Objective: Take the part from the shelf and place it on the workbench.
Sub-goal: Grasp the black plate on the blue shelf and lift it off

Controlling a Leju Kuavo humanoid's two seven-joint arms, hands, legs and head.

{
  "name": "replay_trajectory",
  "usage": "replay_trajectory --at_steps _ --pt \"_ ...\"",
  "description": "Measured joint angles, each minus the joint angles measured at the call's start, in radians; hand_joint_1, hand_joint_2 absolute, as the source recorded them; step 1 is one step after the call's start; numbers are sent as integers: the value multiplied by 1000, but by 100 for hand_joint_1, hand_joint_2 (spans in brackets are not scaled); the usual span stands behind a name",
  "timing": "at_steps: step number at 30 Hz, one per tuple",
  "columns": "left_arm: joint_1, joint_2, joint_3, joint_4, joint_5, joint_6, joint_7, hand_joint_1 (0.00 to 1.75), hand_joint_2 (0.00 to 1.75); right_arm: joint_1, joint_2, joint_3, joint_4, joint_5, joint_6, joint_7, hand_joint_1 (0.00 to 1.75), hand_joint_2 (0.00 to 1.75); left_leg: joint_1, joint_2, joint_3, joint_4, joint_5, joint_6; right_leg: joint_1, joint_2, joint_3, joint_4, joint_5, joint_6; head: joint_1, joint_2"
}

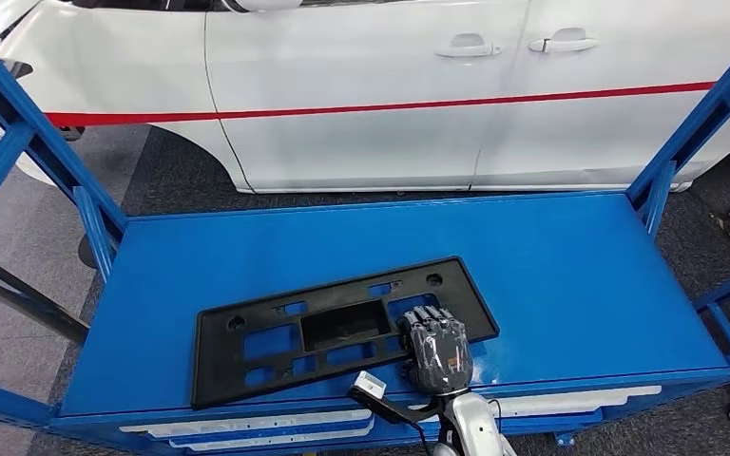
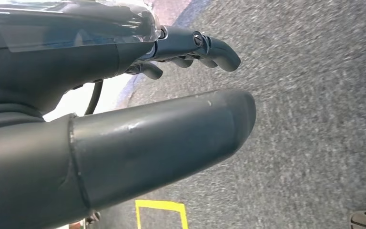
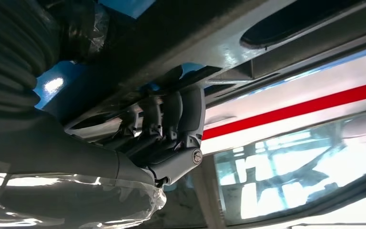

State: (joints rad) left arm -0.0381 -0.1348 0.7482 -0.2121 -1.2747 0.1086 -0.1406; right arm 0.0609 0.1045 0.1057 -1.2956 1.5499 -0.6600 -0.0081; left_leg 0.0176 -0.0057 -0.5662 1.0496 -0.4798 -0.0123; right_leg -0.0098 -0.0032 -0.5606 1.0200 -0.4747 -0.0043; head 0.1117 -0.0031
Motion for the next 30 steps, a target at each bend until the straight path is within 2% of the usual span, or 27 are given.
replay_trajectory --at_steps 1,4,5,6,7,9,10,11,12,14,15,16,18,20,21,23,24,25,26,27,29,30 --pt "0 0 1 0 0 0 0 0 0 0 2 -10 -1 -1 0 -1 163 175 -2 0 9 -23 3 5 2 0 -2 2 -1 5 0 0" --pt "1 0 6 0 0 -1 -1 0 0 4 7 -35 -5 -1 0 -11 164 175 -3 -1 10 -30 5 24 2 1 -3 4 -1 19 0 0" --pt "1 0 7 0 0 -1 -1 0 0 5 9 -42 -6 -1 0 -14 164 175 -2 0 11 -34 8 32 0 2 -8 16 -12 24 0 0" --pt "0 0 8 0 0 -1 -1 0 0 8 11 -48 -7 -1 0 -17 164 175 0 1 11 -37 11 39 -1 2 -21 46 -33 28 0 0" --pt "0 0 9 0 0 -1 -1 0 0 10 12 -53 -8 0 0 -18 164 175 0 2 10 -39 13 46 -3 3 -45 100 -64 31 1 0" --pt "0 0 10 0 -1 -1 -1 0 0 17 13 -60 -8 1 0 -18 167 175 -1 2 7 -38 13 51 -4 3 -110 234 -125 35 0 0" --pt "0 1 10 0 -2 -1 -1 0 0 20 13 -63 -8 2 0 -19 168 175 -2 2 7 -37 13 52 -4 3 -132 278 -135 36 1 0" --pt "0 1 11 0 -2 -2 -1 0 0 23 13 -65 -9 1 0 -25 170 175 -3 2 7 -36 12 52 -4 3 -135 283 -124 35 1 0" --pt "0 1 11 0 -3 -2 -1 0 0 25 14 -66 -9 -5 0 -37 169 175 -3 1 9 -35 11 51 -4 3 -118 246 -94 33 1 0" --pt "0 0 11 0 -3 -3 -1 0 0 25 19 -73 -13 -35 0 -86 172 175 -4 0 13 -33 7 47 -1 3 -49 105 -26 24 1 0" --pt "0 -1 12 0 -3 -3 -1 0 0 25 24 -77 -16 -52 0 -112 173 175 -5 0 14 -32 5 43 2 3 -22 48 -6 19 1 0" --pt "0 -2 12 0 -3 -3 -1 0 0 25 29 -81 -19 -73 0 -141 175 175 -6 0 14 -31 4 38 5 3 -8 15 1 16 0 0" --pt "-1 -3 15 0 -1 -3 -1 0 0 26 47 -91 -21 -164 0 -241 175 175 -6 1 16 -34 4 26 10 5 -5 2 1 10 0 0" --pt "-2 -3 21 0 3 -2 -1 0 0 26 77 -94 -16 -381 4 -419 175 175 -2 2 15 -25 -6 13 7 5 -1 -6 6 -1 0 0" --pt "-2 -3 27 0 4 -1 -1 0 0 27 91 -83 -21 -515 11 -491 175 175 -1 2 4 3 -26 7 4 5 1 -10 9 -7 0 0" --pt "-2 -3 37 0 4 0 -1 0 0 37 110 -23 -64 -766 42 -549 175 175 2 2 -43 113 -91 -3 1 3 2 -13 10 -16 0 0" --pt "-2 -3 41 0 2 1 -1 0 0 47 113 18 -102 -864 64 -543 175 175 3 2 -75 182 -123 -8 2 3 1 -13 10 -19 0 0" --pt "-1 -3 45 0 1 1 -1 0 0 60 113 58 -142 -942 86 -535 175 175 4 2 -97 231 -139 -11 2 2 0 -12 10 -19 0 0" --pt "-1 -3 49 0 0 1 -1 0 0 73 113 94 -177 -994 103 -530 175 175 5 2 -105 249 -137 -13 1 2 0 -11 10 -19 0 0" --pt "0 -3 54 0 0 1 -1 0 0 84 112 126 -208 -1025 116 -524 175 175 5 2 -93 227 -115 -14 0 2 -1 -9 9 -19 0 0" --pt "-1 -2 60 0 -1 1 -1 0 0 96 107 169 -254 -1056 132 -528 175 175 6 3 -29 95 -47 -12 -2 3 -1 -2 5 -13 0 0" --pt "-2 -2 63 0 -1 2 -2 0 0 100 102 183 -277 -1097 148 -549 175 175 4 2 1 32 -24 -8 -1 3 -3 4 2 -8 0 0"
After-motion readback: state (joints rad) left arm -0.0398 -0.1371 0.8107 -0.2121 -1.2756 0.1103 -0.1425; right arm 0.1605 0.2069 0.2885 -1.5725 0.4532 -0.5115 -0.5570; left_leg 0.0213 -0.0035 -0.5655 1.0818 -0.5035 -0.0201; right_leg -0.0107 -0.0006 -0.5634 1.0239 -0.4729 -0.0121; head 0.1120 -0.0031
